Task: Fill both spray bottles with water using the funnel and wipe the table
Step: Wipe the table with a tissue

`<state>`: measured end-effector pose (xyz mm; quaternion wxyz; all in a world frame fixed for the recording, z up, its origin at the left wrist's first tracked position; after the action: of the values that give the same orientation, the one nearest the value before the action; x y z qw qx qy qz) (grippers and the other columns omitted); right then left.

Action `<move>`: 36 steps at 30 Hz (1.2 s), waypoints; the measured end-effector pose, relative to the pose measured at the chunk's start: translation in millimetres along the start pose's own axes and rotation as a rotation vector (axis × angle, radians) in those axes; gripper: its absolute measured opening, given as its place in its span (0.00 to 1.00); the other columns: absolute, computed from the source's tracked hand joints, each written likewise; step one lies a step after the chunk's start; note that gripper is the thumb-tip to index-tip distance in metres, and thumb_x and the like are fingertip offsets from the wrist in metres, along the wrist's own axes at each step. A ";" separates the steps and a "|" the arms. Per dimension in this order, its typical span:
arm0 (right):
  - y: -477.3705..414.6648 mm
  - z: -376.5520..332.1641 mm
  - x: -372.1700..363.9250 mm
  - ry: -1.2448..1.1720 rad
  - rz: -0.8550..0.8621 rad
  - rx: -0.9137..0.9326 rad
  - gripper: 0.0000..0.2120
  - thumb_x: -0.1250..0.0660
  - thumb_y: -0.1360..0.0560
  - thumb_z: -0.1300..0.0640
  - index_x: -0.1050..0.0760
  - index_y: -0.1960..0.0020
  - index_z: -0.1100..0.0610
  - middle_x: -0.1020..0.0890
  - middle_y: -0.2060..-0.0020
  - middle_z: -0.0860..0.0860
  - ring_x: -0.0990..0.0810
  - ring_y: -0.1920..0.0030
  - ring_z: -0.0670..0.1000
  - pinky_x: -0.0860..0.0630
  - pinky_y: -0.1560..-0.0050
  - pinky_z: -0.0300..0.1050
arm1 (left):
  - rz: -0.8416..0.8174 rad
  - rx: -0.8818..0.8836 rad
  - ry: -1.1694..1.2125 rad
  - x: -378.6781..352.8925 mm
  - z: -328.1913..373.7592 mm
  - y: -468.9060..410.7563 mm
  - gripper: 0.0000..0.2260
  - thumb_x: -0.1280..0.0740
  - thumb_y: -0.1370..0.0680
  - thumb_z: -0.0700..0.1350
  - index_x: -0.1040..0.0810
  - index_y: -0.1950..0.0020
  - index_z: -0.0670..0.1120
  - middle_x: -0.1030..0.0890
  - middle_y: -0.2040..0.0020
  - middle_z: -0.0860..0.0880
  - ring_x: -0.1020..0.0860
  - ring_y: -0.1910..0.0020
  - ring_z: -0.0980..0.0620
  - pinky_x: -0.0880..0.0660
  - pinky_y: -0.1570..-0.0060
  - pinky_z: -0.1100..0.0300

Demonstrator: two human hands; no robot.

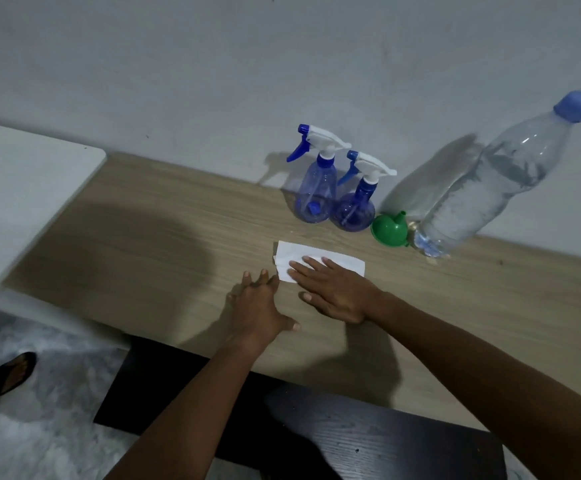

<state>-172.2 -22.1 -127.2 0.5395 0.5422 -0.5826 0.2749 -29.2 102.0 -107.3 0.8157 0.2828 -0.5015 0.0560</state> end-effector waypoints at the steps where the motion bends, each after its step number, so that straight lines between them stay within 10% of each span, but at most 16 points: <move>1: 0.7 0.1 2.6 -0.020 0.006 -0.006 0.27 0.53 0.14 0.45 0.52 0.17 0.50 0.52 0.17 0.49 0.56 0.18 0.50 0.56 0.19 0.53 | -0.001 0.003 0.002 0.0 0.3 0.7 0.50 0.22 0.37 0.63 0.40 0.21 0.51 0.44 0.19 0.50 0.51 0.19 0.43 0.41 0.26 0.39; 8: 0.0 -38.5 -25.5 -0.153 0.215 -0.305 0.27 0.53 0.14 0.46 0.48 0.17 0.52 0.48 0.18 0.50 0.51 0.18 0.54 0.53 0.20 0.59 | 0.020 0.010 0.021 -1.7 1.0 3.5 0.49 0.22 0.35 0.62 0.41 0.20 0.51 0.44 0.19 0.50 0.51 0.19 0.42 0.43 0.24 0.42; 26: 147.4 -70.2 -89.0 -0.044 0.222 -0.016 0.27 0.53 0.15 0.44 0.48 0.17 0.51 0.45 0.18 0.46 0.50 0.18 0.50 0.54 0.19 0.53 | -0.059 -0.023 -0.040 -50.1 22.9 98.6 0.50 0.22 0.32 0.55 0.47 0.19 0.46 0.49 0.18 0.48 0.53 0.20 0.42 0.45 0.23 0.46; 36: 195.4 -57.9 -88.3 -0.270 0.323 0.016 0.29 0.50 0.25 0.64 0.26 0.27 0.55 0.25 0.28 0.51 0.28 0.27 0.50 0.31 0.27 0.46 | -0.141 0.044 -0.156 -51.2 46.0 97.8 0.53 0.20 0.35 0.56 0.47 0.19 0.43 0.49 0.19 0.43 0.49 0.21 0.38 0.44 0.24 0.49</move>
<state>-349.4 110.9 -141.8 0.4012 0.4780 -0.7268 0.2870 -127.2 169.6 -95.7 0.7696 0.3388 -0.5412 -0.0128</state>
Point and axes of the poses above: each hand's wrist, its own y-axis away from the middle knuckle, its own x-axis out of the back of the hand, z = x × y, the point moved 3 cm from there along -y, towards the middle knuckle
